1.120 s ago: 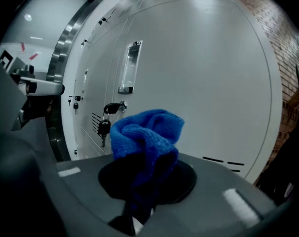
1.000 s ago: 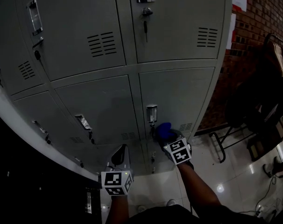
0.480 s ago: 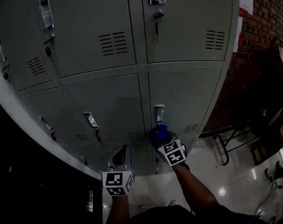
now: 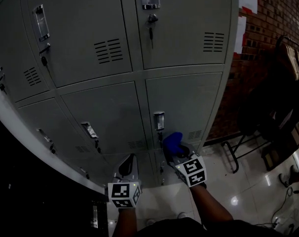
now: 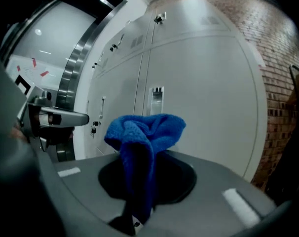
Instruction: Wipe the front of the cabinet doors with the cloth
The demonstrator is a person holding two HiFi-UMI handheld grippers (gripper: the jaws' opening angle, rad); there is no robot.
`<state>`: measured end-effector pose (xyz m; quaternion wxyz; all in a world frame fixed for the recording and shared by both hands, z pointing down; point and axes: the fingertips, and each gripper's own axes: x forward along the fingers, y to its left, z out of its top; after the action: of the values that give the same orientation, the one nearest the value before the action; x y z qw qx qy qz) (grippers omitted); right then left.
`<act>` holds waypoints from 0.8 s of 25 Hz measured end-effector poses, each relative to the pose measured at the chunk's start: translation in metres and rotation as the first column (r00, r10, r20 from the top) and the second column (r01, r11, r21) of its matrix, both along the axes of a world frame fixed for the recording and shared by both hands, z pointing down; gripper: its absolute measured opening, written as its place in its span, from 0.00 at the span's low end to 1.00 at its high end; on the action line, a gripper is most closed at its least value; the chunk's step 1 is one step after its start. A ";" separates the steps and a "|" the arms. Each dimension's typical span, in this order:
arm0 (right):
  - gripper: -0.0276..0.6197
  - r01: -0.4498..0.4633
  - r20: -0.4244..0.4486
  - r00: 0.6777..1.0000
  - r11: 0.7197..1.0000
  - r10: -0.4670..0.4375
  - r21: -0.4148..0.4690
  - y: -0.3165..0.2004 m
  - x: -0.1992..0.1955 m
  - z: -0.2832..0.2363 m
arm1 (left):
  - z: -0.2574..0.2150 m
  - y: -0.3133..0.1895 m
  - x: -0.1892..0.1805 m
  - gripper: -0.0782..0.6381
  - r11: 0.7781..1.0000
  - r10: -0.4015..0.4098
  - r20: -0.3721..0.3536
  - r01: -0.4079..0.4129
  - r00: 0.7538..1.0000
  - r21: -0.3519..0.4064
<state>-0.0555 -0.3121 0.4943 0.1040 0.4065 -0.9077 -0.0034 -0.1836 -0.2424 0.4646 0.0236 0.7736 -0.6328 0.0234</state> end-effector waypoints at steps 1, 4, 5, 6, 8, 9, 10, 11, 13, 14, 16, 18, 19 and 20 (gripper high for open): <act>0.13 -0.008 0.006 1.000 1.000 0.008 0.023 0.003 0.005 -0.009 | -0.001 0.000 0.003 0.13 1.000 0.006 0.001 -0.006 1.000 0.002; 0.13 -0.028 0.019 0.999 0.997 0.026 0.074 0.014 0.019 -0.030 | -0.002 0.001 0.011 0.13 1.000 0.019 0.003 -0.019 1.000 0.005; 0.13 -0.033 0.019 0.999 0.996 0.031 0.084 0.018 0.024 -0.034 | -0.003 0.001 0.013 0.13 1.000 0.021 0.003 -0.021 1.000 0.006; 0.13 -0.037 0.018 0.999 0.995 0.036 0.090 0.021 0.028 -0.036 | -0.003 0.002 0.014 0.13 1.000 0.023 0.003 -0.023 1.000 0.008; 0.13 -0.051 0.017 0.999 0.995 0.050 0.091 0.026 0.036 -0.035 | -0.004 0.002 0.018 0.13 1.000 0.027 0.005 -0.027 1.000 0.013; 0.13 -0.060 0.017 0.998 0.994 0.058 0.089 0.028 0.040 -0.034 | -0.004 0.003 0.020 0.13 0.999 0.031 0.005 -0.031 1.000 0.015; 0.13 -0.067 0.015 0.998 0.994 0.066 0.086 0.029 0.043 -0.033 | -0.005 0.003 0.022 0.13 0.999 0.036 0.004 -0.037 0.999 0.018; 0.13 -0.074 0.014 0.997 0.994 0.073 0.084 0.030 0.047 -0.032 | -0.006 0.003 0.025 0.13 0.999 0.042 0.002 -0.042 0.999 0.022; 0.13 -0.085 0.016 0.996 0.993 0.084 0.084 0.032 0.051 -0.033 | -0.007 0.003 0.030 0.13 0.998 0.051 0.002 -0.051 0.999 0.029; 0.13 -0.088 0.018 0.996 0.993 0.087 0.084 0.033 0.053 -0.033 | -0.009 0.003 0.032 0.13 0.998 0.054 0.002 -0.054 0.999 0.033; 0.13 -0.091 0.023 0.996 0.992 0.090 0.086 0.033 0.055 -0.036 | -0.012 0.002 0.034 0.13 0.998 0.055 0.004 -0.056 0.998 0.043; 0.13 -0.092 0.028 0.996 0.992 0.090 0.090 0.034 0.056 -0.038 | -0.016 0.002 0.036 0.13 0.997 0.054 0.004 -0.054 0.999 0.054; 0.13 -0.093 0.031 0.995 0.991 0.090 0.092 0.035 0.057 -0.040 | -0.018 0.002 0.036 0.13 0.997 0.052 0.004 -0.052 0.999 0.060; 0.13 -0.094 0.033 0.995 0.991 0.091 0.095 0.036 0.057 -0.041 | -0.019 0.002 0.036 0.13 0.997 0.050 0.004 -0.051 0.999 0.064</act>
<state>0.0017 -0.2760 0.4529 0.0715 0.4525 -0.8881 -0.0367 -0.1472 -0.2401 0.4452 -0.0027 0.7897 -0.6134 0.0043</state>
